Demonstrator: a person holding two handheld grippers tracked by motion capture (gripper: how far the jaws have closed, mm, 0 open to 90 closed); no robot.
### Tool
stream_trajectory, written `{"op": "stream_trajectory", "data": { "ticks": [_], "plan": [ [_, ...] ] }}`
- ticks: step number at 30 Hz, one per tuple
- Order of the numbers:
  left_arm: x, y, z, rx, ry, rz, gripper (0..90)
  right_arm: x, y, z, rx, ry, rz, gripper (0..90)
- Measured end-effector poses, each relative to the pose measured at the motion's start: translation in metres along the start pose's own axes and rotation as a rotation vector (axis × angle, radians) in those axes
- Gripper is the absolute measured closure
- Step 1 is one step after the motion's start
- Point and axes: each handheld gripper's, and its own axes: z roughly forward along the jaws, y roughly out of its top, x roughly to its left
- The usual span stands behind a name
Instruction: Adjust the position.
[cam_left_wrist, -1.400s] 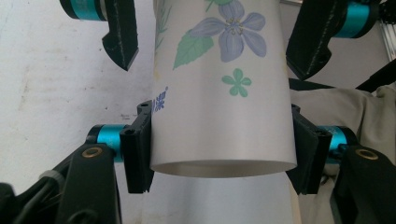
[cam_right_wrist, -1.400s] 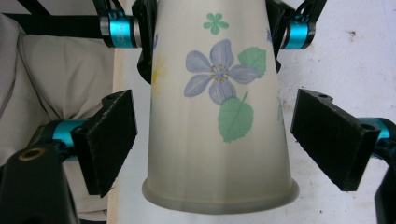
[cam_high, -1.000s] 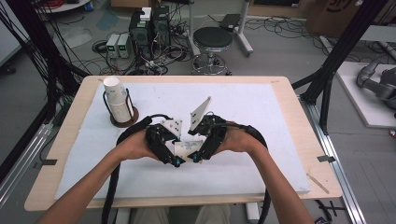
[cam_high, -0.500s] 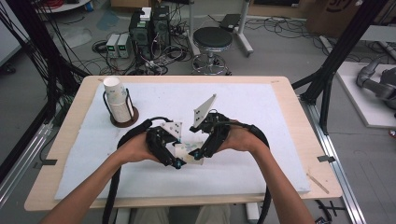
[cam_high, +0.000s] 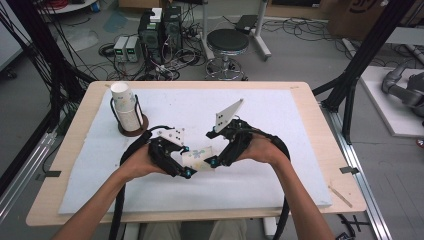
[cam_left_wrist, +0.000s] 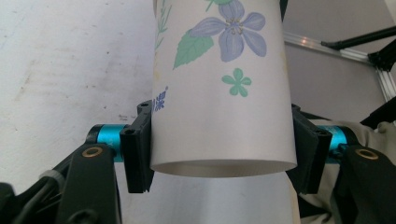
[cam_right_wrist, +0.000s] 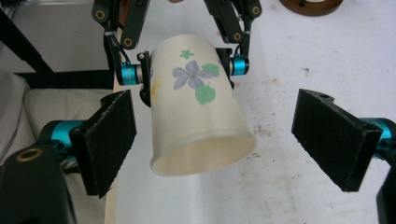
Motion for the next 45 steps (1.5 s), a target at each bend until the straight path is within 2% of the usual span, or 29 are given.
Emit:
{"op": "stream_trajectory", "data": {
  "ticks": [7,14,21,34,38,45],
  "plan": [
    [0.001,-0.008,-0.006,-0.076,0.011,-0.02,36.8,-0.002,-0.005,-0.008,-0.053,-0.012,0.024,14.1],
    [0.001,-0.014,-0.006,-0.091,0.018,-0.028,36.9,-0.003,-0.014,-0.009,-0.103,-0.017,0.044,14.1],
    [0.001,-0.018,-0.007,-0.142,0.019,-0.035,36.9,-0.002,-0.021,-0.01,-0.124,-0.021,0.062,14.1],
    [0.003,-0.027,-0.011,-0.253,0.025,-0.032,36.9,-0.002,-0.04,-0.008,-0.239,-0.022,0.102,14.1],
    [0.002,-0.027,-0.012,-0.258,0.027,-0.031,36.9,-0.001,-0.047,-0.007,-0.294,-0.021,0.114,14.1],
    [0.001,-0.027,-0.013,-0.293,0.03,-0.017,36.9,0.001,-0.054,-0.004,-0.345,-0.023,0.135,14.2]
  ]
}}
